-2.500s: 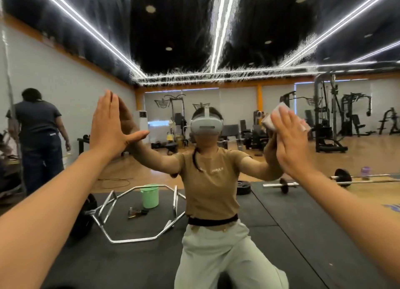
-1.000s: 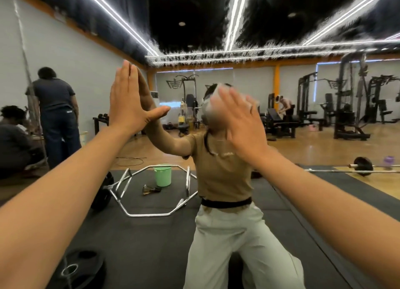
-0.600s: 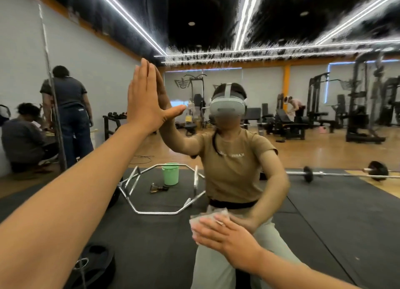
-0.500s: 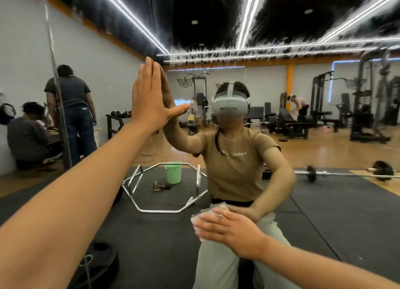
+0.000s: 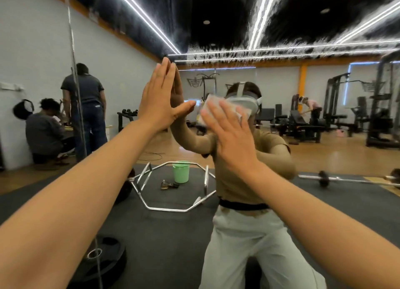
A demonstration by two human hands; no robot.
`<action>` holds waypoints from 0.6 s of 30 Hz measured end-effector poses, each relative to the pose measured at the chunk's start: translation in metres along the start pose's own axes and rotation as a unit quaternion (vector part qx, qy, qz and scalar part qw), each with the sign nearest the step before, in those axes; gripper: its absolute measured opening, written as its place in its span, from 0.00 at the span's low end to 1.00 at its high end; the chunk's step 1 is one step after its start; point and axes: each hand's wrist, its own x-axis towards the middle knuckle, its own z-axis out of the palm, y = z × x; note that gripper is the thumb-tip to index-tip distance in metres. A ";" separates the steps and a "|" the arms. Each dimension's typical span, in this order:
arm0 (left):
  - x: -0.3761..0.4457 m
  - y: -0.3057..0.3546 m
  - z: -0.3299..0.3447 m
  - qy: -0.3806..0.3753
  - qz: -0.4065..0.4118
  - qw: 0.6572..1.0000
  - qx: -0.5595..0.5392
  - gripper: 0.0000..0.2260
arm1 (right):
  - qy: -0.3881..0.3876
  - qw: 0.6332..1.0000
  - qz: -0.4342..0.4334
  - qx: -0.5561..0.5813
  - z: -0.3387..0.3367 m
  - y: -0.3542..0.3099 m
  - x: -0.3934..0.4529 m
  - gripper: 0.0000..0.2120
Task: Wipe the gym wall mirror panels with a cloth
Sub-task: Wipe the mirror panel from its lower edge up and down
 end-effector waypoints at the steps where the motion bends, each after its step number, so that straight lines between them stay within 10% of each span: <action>1: -0.004 -0.002 0.000 0.008 0.010 1.000 0.000 0.41 | -0.024 0.999 -0.035 -0.001 0.007 -0.009 -0.021 0.36; 6: -0.099 -0.017 0.038 0.068 0.005 0.997 -0.047 0.29 | -0.185 0.949 -0.254 -0.040 0.028 -0.059 -0.171 0.35; 11: -0.264 -0.019 0.107 -0.028 -0.032 0.996 -0.077 0.28 | -0.353 0.843 -0.387 -0.125 0.026 -0.075 -0.268 0.37; 18: -0.328 -0.008 0.143 -0.093 -0.075 0.989 -0.087 0.29 | -0.138 0.974 -0.178 0.027 0.009 -0.028 -0.162 0.29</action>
